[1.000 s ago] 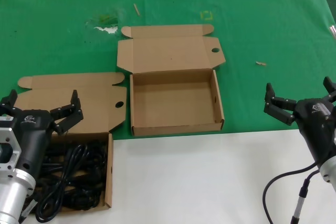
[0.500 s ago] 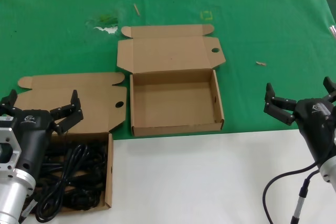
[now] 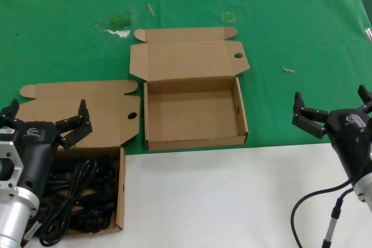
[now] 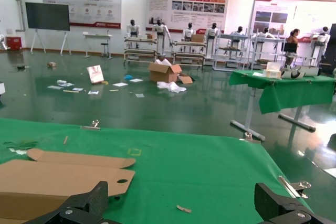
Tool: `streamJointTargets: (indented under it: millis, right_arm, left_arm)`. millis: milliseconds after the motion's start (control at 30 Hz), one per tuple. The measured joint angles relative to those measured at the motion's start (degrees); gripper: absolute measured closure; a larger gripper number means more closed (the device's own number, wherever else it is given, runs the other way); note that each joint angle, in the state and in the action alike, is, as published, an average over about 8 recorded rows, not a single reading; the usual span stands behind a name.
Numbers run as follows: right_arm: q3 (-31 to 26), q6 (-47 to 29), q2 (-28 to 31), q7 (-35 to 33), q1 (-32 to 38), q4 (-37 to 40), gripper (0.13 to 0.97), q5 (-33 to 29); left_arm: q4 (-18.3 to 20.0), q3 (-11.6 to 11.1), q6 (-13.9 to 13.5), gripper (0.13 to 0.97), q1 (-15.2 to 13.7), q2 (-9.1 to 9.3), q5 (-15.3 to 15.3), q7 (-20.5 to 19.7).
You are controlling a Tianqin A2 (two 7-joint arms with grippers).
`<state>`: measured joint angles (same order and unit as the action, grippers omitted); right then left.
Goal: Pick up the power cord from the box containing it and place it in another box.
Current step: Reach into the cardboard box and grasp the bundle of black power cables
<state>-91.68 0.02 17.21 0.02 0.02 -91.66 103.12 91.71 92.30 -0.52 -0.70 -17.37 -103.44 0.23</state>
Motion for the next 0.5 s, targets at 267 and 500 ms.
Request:
streamJointTargets:
  millis: [267, 500]
  right_arm:
    - [0.00, 0.00, 0.00, 0.00, 0.00, 0.00, 0.129, 0.00]
    - [0.00, 0.00, 0.00, 0.00, 0.00, 0.00, 0.129, 0.00]
  left_arm:
    - [6.39, 6.96, 6.39, 0.132, -0.53, -6.70, -5.86, 1.56]
    - [13.18, 16.68, 13.21, 0.132, -0.94, -18.09, -17.83, 5.03]
